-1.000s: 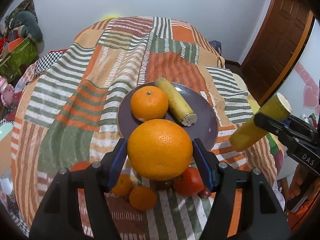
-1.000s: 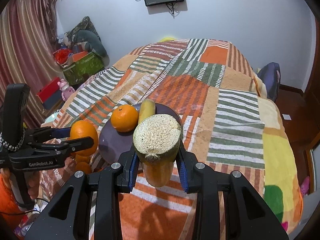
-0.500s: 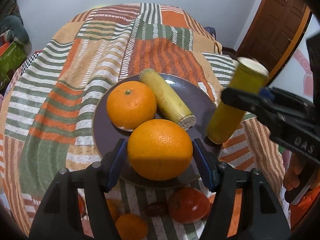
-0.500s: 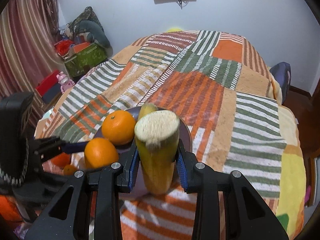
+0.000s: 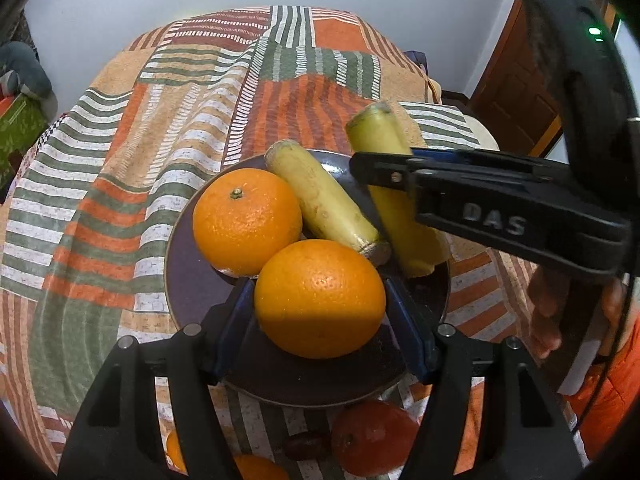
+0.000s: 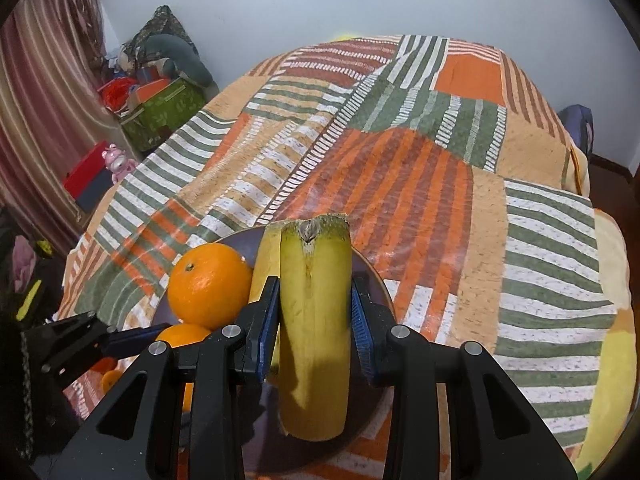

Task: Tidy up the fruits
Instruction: 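Lay the cob beside the first cob with the right gripper while the left sets the orange on the plate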

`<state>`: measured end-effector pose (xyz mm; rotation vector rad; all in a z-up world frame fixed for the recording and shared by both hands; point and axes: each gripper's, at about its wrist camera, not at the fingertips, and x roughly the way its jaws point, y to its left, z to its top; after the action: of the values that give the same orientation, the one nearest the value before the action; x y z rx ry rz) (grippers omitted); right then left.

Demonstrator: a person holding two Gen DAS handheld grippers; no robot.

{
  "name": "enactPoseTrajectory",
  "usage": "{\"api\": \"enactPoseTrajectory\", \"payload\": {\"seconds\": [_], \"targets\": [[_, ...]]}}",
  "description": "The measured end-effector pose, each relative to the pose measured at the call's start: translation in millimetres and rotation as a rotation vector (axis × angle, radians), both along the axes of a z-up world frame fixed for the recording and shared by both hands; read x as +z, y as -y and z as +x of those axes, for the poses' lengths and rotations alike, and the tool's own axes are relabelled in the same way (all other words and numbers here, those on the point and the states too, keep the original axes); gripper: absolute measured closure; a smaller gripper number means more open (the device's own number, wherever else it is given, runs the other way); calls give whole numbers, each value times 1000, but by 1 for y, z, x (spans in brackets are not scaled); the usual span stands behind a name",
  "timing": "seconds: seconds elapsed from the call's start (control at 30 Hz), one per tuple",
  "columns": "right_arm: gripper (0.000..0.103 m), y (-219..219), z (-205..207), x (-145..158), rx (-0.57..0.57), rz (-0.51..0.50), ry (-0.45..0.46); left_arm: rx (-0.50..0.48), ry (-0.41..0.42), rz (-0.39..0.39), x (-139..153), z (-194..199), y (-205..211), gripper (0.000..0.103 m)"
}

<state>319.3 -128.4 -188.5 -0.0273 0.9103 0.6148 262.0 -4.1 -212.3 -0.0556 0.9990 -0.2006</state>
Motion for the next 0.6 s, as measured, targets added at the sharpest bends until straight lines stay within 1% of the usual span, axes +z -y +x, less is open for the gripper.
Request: {"api": "enactPoseTrajectory", "payload": {"seconds": [0.17, 0.3, 0.47, 0.6], "targets": [[71, -3, 6, -7, -9, -14, -23, 4, -6, -25, -2, 2, -3, 37], [70, -1, 6, -12, -18, -42, -25, 7, -6, -19, -2, 2, -1, 36], [70, 4, 3, -6, -13, -51, -10, 10, -15, -23, -2, 3, -2, 36], [70, 10, -3, 2, -22, -39, 1, 15, -3, -23, 4, -1, -4, 36]]}}
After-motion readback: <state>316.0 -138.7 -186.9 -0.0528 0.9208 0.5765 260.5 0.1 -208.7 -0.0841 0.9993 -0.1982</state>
